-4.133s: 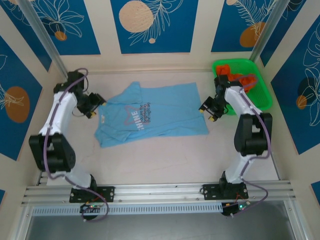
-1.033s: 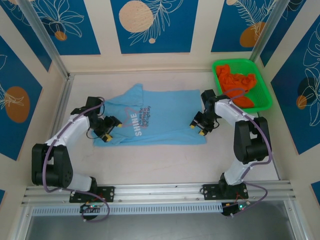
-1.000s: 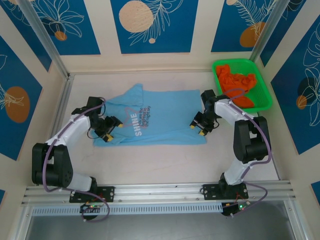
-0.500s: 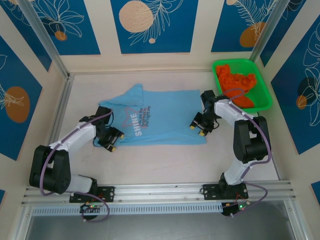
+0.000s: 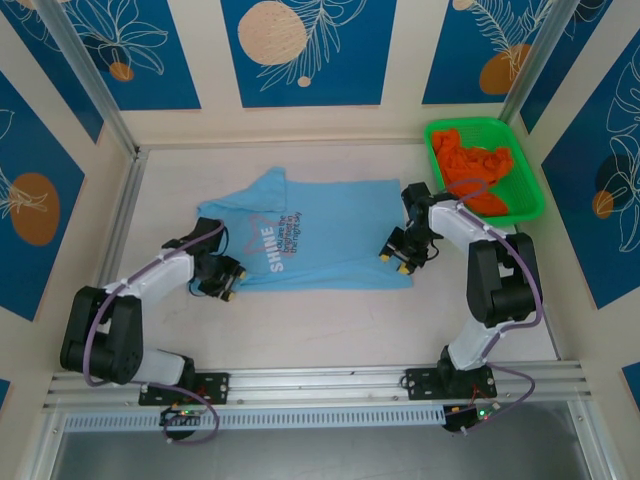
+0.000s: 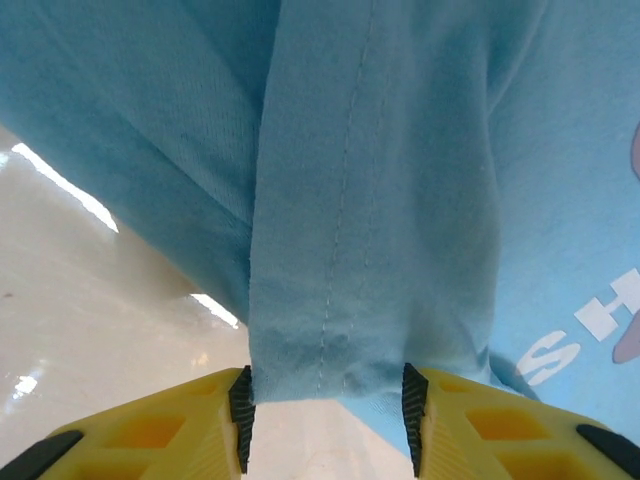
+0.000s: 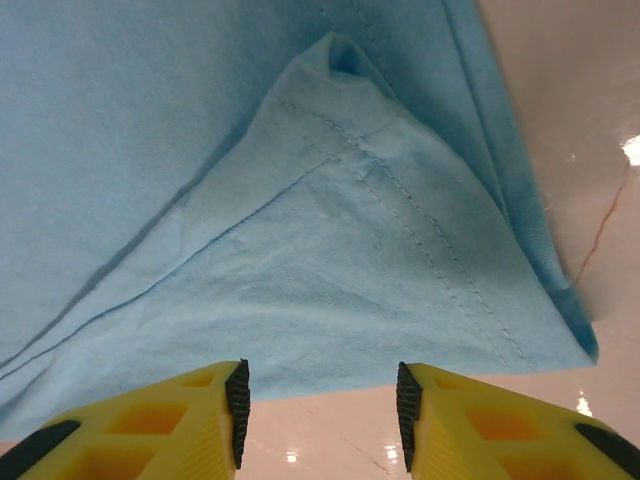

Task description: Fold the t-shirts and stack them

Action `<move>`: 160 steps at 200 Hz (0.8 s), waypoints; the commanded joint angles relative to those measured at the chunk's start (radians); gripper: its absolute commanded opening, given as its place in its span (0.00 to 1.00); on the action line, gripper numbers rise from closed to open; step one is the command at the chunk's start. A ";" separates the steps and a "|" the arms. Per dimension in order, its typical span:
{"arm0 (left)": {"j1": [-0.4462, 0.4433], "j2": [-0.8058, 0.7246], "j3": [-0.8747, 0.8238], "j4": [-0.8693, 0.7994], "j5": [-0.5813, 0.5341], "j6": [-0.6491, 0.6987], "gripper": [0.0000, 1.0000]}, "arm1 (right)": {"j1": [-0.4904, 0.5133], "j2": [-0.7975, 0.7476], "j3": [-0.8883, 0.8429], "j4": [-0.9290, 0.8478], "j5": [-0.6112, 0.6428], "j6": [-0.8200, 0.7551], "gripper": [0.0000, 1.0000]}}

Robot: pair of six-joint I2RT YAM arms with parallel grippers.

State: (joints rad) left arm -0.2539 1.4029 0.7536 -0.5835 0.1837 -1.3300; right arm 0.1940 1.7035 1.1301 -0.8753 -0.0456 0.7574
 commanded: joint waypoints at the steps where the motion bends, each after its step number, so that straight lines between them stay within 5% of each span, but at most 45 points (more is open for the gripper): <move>1: -0.005 0.012 -0.004 -0.004 -0.028 -0.030 0.40 | -0.007 -0.032 -0.023 -0.012 -0.022 -0.015 0.46; 98: -0.005 0.053 0.083 -0.099 -0.075 0.065 0.00 | -0.021 -0.050 -0.043 -0.006 -0.024 -0.015 0.46; 160: -0.013 0.144 0.259 -0.217 -0.121 0.231 0.00 | -0.027 -0.051 -0.061 0.002 -0.030 -0.014 0.46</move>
State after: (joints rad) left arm -0.2539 1.4963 0.9379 -0.7082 0.1020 -1.1927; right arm 0.1734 1.6772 1.0805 -0.8700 -0.0498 0.7574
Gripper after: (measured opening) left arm 0.042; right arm 0.457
